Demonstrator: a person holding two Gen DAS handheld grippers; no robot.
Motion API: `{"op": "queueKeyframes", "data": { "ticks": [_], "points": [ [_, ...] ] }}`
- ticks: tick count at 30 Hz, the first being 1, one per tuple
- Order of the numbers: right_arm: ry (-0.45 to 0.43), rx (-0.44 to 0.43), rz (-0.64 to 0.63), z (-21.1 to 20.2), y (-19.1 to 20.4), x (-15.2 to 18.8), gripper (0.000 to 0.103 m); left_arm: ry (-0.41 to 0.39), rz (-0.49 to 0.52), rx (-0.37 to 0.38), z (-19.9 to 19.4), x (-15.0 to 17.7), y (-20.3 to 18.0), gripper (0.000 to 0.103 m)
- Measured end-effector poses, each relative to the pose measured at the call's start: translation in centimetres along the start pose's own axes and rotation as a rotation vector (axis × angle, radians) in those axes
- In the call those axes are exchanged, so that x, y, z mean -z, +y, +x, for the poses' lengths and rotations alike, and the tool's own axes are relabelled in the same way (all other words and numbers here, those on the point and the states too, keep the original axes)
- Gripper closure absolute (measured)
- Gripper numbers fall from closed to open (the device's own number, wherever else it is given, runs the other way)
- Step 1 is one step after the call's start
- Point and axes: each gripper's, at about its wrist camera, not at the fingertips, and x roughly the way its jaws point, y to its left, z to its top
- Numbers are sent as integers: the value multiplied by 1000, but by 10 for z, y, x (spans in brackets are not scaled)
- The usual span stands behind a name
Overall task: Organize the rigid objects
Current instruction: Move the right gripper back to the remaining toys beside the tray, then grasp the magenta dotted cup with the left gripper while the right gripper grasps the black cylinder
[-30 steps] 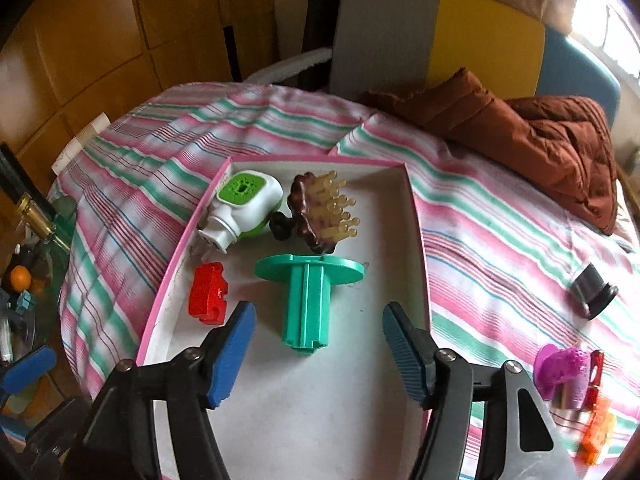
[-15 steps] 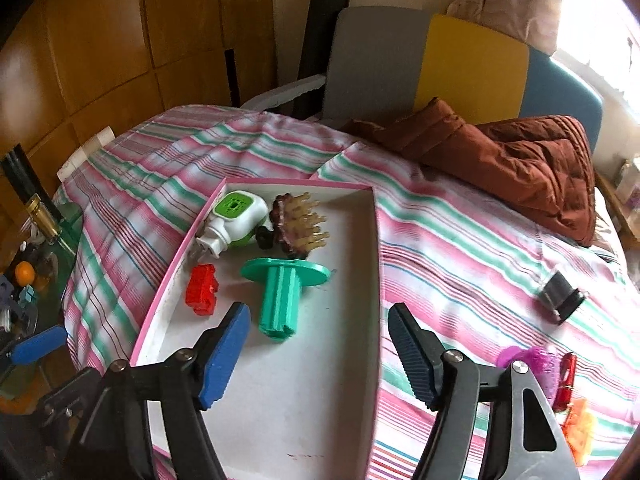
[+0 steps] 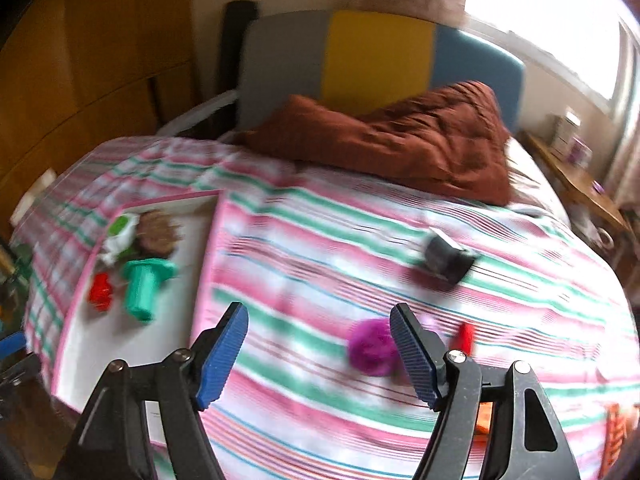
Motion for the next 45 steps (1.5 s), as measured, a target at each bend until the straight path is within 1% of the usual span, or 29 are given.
{"op": "queueKeyframes", "data": {
  "ticks": [3, 6, 8, 10, 12, 14, 16, 17, 18, 21, 22, 26, 28, 30, 32, 33, 38, 41, 45],
  "points": [
    [-2, 56, 40, -2, -32, 1, 29, 10, 5, 11, 0, -1, -3, 47],
    [-7, 119, 123, -4, -78, 2, 29, 15, 31, 15, 1, -3, -11, 47],
    [-7, 163, 196, -2, -111, 5, 28, 15, 44, 45, 1, -7, -18, 47],
    [-7, 198, 252, 0, -136, 11, 28, 16, 72, 80, 1, -11, -30, 47],
    [6, 241, 323, 5, -163, 23, 28, 20, 104, 121, 2, -16, -44, 47],
    [22, 259, 407, 9, -187, 38, 28, 23, 131, 146, 4, -22, -59, 47],
    [68, 267, 485, 14, -204, 47, 28, 32, 151, 174, 8, -28, -76, 47],
    [67, 249, 541, 13, -214, 48, 28, 33, 156, 187, 10, -30, -83, 47],
    [53, 234, 572, 12, -219, 48, 28, 37, 161, 205, 13, -34, -92, 47],
    [37, 219, 605, 8, -223, 46, 28, 37, 193, 262, 22, -42, -118, 47],
    [35, 208, 610, 7, -224, 45, 27, 44, 211, 285, 27, -45, -131, 47],
    [31, 182, 606, 7, -221, 43, 26, 77, 252, 338, 48, -51, -167, 47],
    [30, 163, 609, 5, -218, 43, 26, 115, 267, 380, 61, -53, -184, 47],
    [32, 146, 614, 6, -217, 44, 25, 174, 270, 400, 77, -55, -199, 47],
    [42, 124, 623, 7, -217, 44, 25, 210, 257, 414, 88, -56, -210, 47],
    [45, 116, 628, 8, -217, 45, 25, 220, 250, 417, 93, -58, -214, 47],
    [53, 94, 638, 9, -217, 45, 25, 210, 254, 414, 111, -69, -235, 47],
    [56, 84, 634, 10, -216, 45, 25, 190, 279, 372, 121, -72, -250, 47],
    [64, 80, 627, 12, -214, 44, 25, 173, 261, 361, 134, -76, -259, 47]
  ]
}}
